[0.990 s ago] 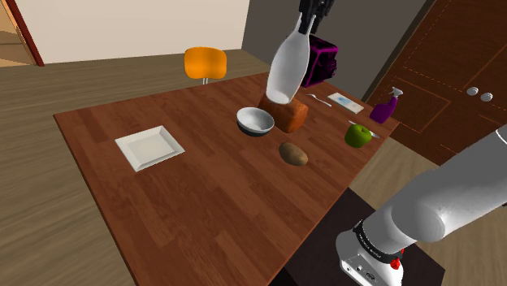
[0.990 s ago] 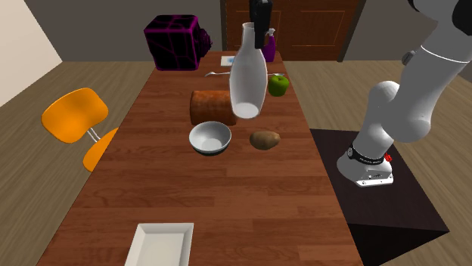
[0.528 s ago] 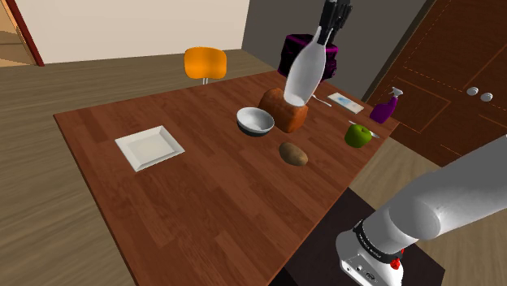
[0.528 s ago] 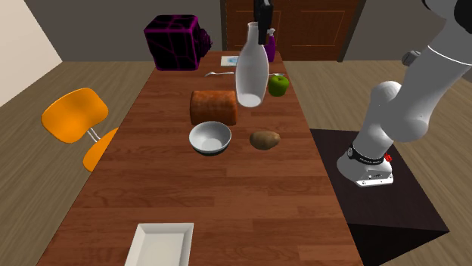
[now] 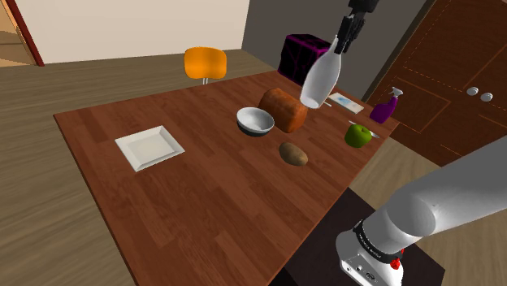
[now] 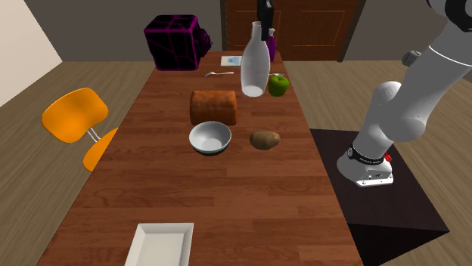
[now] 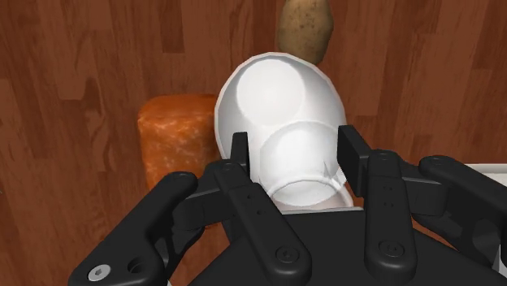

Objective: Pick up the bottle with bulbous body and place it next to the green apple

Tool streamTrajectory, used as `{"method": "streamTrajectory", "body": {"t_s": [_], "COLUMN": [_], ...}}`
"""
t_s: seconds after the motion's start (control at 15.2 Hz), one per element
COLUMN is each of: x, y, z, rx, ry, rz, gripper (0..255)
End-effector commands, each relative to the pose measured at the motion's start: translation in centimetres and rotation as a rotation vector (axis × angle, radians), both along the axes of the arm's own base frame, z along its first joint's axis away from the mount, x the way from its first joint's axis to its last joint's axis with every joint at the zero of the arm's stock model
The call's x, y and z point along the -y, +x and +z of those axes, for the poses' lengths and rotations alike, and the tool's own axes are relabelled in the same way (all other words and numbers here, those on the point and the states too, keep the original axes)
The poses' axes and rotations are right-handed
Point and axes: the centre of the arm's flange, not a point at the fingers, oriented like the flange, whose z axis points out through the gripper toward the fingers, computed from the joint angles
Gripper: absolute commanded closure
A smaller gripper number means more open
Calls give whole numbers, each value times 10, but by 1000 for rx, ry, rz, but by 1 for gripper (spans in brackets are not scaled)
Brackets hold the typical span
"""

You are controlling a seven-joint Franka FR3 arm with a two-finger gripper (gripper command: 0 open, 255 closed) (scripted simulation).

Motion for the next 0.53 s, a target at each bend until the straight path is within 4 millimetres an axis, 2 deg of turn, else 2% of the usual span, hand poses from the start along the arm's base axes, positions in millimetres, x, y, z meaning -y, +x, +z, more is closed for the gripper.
{"method": "streamTrajectory", "body": {"t_s": [0.0, 0.46], "x": [26, 116], "y": [-3, -13], "z": [-6, -28], "rx": [1, 1], "ry": [0, 0], "rz": [2, 2], "gripper": [255, 255]}}
